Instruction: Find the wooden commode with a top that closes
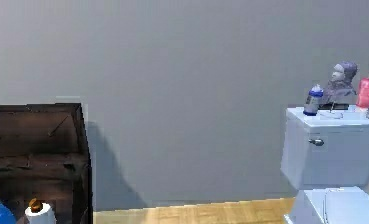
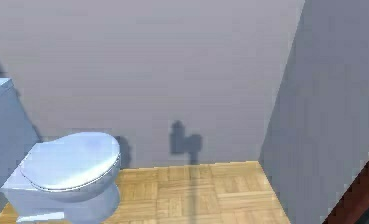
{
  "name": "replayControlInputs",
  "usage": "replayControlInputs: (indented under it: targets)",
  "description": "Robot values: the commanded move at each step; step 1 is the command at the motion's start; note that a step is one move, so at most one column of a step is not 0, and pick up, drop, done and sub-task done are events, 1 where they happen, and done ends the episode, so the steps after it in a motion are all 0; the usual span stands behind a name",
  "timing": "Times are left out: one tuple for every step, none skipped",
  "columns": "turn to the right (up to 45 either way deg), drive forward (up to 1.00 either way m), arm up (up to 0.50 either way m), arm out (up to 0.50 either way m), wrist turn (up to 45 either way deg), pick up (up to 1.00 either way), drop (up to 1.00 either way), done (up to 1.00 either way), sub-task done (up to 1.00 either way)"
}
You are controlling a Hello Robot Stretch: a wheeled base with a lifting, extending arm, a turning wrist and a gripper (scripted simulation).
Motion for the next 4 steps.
replayControlInputs:
  targets:
    - [-12.0,0.00,0.00,0.00,0.0,0.00,0.00,0.00,0.00]
    - [0.0,0.15,0.00,0.00,0.0,0.00,0.00,0.00,0.00]
    - [-39.0,0.00,0.00,0.00,0.0,0.00,0.00,0.00,0.00]
    - [0.0,0.00,0.00,0.00,0.0,0.00,0.00,1.00,0.00]
